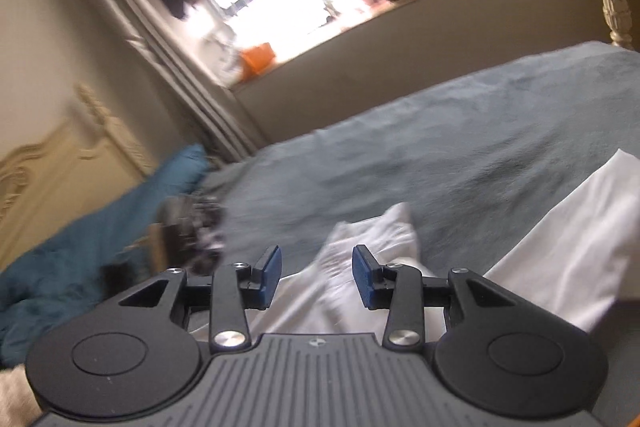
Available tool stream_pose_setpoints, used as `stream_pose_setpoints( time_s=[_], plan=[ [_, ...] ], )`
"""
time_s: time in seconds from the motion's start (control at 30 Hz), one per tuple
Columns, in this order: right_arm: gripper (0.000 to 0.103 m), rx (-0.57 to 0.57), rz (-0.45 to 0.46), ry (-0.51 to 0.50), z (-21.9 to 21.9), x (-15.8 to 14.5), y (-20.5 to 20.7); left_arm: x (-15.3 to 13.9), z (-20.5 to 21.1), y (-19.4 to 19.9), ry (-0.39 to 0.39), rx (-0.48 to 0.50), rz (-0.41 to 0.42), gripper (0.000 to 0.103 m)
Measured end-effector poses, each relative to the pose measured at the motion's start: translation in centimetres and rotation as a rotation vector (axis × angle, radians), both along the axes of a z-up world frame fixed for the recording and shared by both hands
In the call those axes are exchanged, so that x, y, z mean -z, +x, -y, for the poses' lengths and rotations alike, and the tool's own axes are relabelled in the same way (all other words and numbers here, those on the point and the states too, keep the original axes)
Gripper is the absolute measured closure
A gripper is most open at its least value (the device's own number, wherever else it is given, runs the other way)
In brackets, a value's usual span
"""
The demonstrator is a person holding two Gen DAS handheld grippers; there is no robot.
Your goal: Fold clothes
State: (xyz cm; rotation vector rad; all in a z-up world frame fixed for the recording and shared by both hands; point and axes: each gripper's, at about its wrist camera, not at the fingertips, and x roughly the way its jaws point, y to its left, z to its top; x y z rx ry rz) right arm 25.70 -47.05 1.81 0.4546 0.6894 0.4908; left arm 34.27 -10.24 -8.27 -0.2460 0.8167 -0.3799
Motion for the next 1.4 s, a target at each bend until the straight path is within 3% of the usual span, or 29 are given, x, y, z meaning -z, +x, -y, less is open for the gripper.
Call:
stream_pose_setpoints(
  time_s=[0.1, 0.23, 0.3, 0.43, 0.6, 0.83, 0.97, 1.2, 1.4],
  plan=[
    [0.063, -0.069, 0.006, 0.041, -0.5, -1.0, -4.4, -0.9, 0.4, -1.6, 0.023, 0.034, -0.006, 0.056],
    [0.067, -0.201, -0.132, 0.103, -2.6, 0.8, -8.8, -0.5, 0.8, -3.2, 0.032, 0.064, -0.016, 0.056],
    [0.067, -0.276, -0.21, 0.078, -4.3, 2.2, -10.4, -0.4, 1.0, -3.9, 0.037, 0.079, -0.02, 0.056],
    [0.067, -0.329, -0.285, -0.131, -8.7, 6.4, -11.5, 0.8, 1.3, -4.8, 0.041, 0.071, -0.046, 0.056],
    [0.067, -0.294, -0.251, -0.415, -13.4, 11.7, -10.5, 2.3, 1.1, -5.2, 0.062, 0.044, -0.072, 0.056],
    [0.069, -0.241, -0.139, -0.667, -15.7, 14.4, -9.8, 3.5, 0.5, -6.1, 0.065, 0.042, -0.083, 0.056],
    [0.092, -0.202, -0.15, -0.604, -14.2, 14.5, -9.8, 3.9, 0.5, -6.1, 0.057, 0.053, -0.084, 0.056],
    [0.093, -0.092, -0.172, -0.389, -10.3, 12.5, -10.0, 4.5, 1.3, -5.9, 0.041, 0.07, -0.088, 0.056],
    [0.093, -0.011, -0.2, -0.098, -6.9, 11.4, -9.6, 5.7, 2.2, -5.5, 0.038, 0.081, -0.111, 0.056]
  ],
)
